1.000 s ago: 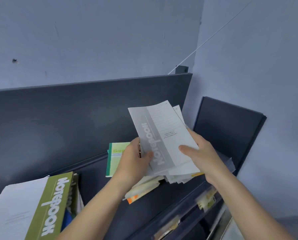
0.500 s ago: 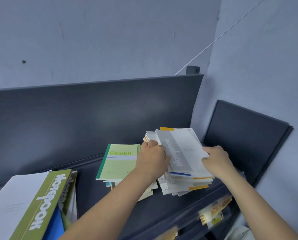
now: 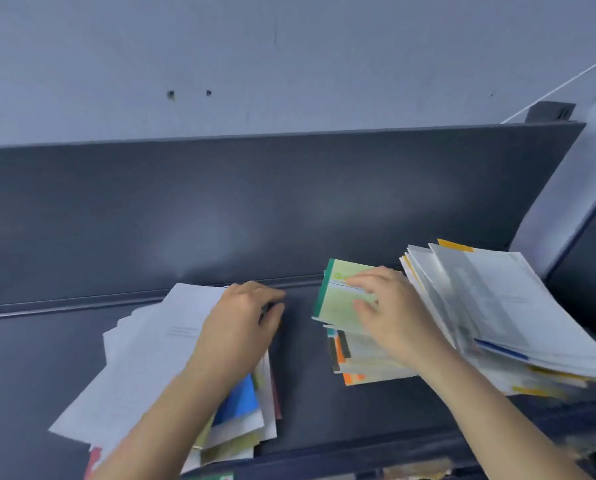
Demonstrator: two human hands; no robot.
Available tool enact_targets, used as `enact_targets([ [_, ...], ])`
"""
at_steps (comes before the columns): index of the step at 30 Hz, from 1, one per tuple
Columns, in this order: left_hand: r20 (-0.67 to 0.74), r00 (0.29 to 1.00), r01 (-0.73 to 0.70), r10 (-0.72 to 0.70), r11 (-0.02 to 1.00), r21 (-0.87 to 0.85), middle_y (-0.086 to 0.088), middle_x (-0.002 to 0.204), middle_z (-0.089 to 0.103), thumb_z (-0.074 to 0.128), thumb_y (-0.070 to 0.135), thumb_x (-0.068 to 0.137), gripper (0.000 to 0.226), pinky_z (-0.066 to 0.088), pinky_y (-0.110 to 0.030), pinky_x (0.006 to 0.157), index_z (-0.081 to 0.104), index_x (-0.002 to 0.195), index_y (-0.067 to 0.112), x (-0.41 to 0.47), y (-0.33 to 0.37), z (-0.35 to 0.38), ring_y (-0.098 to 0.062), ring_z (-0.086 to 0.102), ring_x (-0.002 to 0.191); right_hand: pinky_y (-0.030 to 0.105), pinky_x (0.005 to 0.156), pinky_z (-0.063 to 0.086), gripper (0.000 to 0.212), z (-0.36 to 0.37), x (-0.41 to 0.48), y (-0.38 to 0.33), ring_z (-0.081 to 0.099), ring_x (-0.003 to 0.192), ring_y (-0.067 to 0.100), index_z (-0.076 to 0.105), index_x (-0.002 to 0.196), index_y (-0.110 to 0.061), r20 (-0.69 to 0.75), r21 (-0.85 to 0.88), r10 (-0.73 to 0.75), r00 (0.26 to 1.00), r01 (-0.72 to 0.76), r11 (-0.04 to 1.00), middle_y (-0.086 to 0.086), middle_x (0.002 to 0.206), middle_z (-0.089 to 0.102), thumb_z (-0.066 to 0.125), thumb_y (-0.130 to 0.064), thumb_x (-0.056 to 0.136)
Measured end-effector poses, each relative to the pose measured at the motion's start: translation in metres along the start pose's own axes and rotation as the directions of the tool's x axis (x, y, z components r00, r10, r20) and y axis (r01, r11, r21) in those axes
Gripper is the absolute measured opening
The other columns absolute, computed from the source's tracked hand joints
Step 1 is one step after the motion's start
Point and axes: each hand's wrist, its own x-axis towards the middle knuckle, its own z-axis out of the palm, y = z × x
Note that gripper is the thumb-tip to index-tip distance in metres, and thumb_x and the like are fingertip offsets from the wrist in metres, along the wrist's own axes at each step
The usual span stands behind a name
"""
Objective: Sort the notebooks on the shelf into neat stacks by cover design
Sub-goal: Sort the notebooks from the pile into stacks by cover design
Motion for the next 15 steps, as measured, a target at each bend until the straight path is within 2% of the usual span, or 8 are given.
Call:
enact_targets([
  [4,-0.01,0.967,0.255,-0.256,0.958,0.129,-0.001,0.119,0.066,0.061,0.026,0.091,0.03,0.043,-0.034,0.092,0.067,0.12,0.02,-0.032,-0.079,-0.039,-0.027,0.055,0.111,0.025,0.105,0.037,0.04,0.063,-0.005,-0.055,0.047,0.12,0.008,0.053,0.133,-0.023,0.222,0.086,-0.139,0.965,0.122,0.989,-0.01,0.133,0.049,0.05,-0.014,0.094],
  [7,0.083,0.898,0.402,-0.433,0.881,0.248,-0.003,0.14,0.052,0.054,0.04,0.093,0.051,0.037,-0.04,0.104,0.05,0.138,0.018,-0.054,-0.133,-0.057,-0.03,0.044,0.128,0.028,0.111,0.03,0.051,0.104,-0.007,-0.081,0.035,0.135,0.009,0.036,0.145,-0.023,0.378,0.083,-0.069,0.923,0.04,0.996,-0.01,0.149,0.035,0.049,-0.025,0.096],
  [9,0.173,0.834,0.472,-0.525,0.839,0.269,-0.006,0.142,0.049,0.051,0.045,0.094,0.06,0.035,-0.037,0.105,0.04,0.143,0.013,-0.064,-0.16,-0.063,-0.03,0.042,0.13,0.029,0.112,0.027,0.06,0.124,-0.008,-0.091,0.03,0.139,0.011,0.026,0.149,-0.022,0.459,0.084,0.027,0.888,-0.073,0.994,-0.008,0.153,0.029,0.051,-0.034,0.095],
  [11,0.259,0.776,0.536,-0.574,0.818,0.207,-0.008,0.124,0.058,0.05,0.041,0.095,0.048,0.038,-0.032,0.092,0.05,0.13,0.009,-0.071,-0.176,-0.066,-0.027,0.052,0.114,0.024,0.104,0.033,0.06,0.137,-0.007,-0.1,0.038,0.131,0.011,0.029,0.147,-0.022,0.463,0.114,0.1,0.881,-0.171,0.979,-0.006,0.148,0.036,0.053,-0.035,0.094],
  [12,0.276,0.768,0.56,-0.577,0.815,0.148,-0.006,0.105,0.061,0.05,0.037,0.095,0.032,0.04,-0.03,0.079,0.058,0.11,0.01,-0.073,-0.182,-0.066,-0.025,0.055,0.097,0.021,0.096,0.035,0.054,0.141,-0.006,-0.105,0.043,0.121,0.009,0.034,0.143,-0.022,0.442,0.133,0.129,0.888,-0.208,0.969,-0.005,0.142,0.043,0.054,-0.033,0.094],
  [13,0.272,0.769,0.579,-0.579,0.81,0.089,-0.002,0.086,0.056,0.051,0.032,0.093,0.022,0.038,-0.028,0.066,0.056,0.087,0.012,-0.075,-0.186,-0.067,-0.021,0.051,0.079,0.019,0.089,0.035,0.048,0.145,-0.005,-0.111,0.044,0.11,0.007,0.039,0.139,-0.024,0.414,0.147,0.16,0.896,-0.239,0.96,-0.005,0.133,0.048,0.055,-0.03,0.094],
  [14,0.256,0.779,0.582,-0.572,0.812,0.043,0.0,0.076,0.048,0.051,0.029,0.092,0.024,0.035,-0.027,0.059,0.048,0.075,0.011,-0.077,-0.19,-0.067,-0.019,0.044,0.069,0.018,0.083,0.036,0.044,0.148,-0.004,-0.116,0.044,0.103,0.005,0.043,0.136,-0.025,0.386,0.153,0.191,0.903,-0.267,0.951,-0.006,0.124,0.05,0.056,-0.028,0.093],
  [15,0.243,0.794,0.573,-0.558,0.819,0.009,0.002,0.075,0.044,0.052,0.027,0.091,0.025,0.033,-0.025,0.057,0.044,0.073,0.012,-0.079,-0.194,-0.067,-0.017,0.041,0.068,0.017,0.078,0.038,0.042,0.152,-0.002,-0.121,0.045,0.099,0.005,0.044,0.133,-0.025,0.363,0.148,0.223,0.905,-0.292,0.945,-0.008,0.116,0.049,0.056,-0.027,0.093],
])
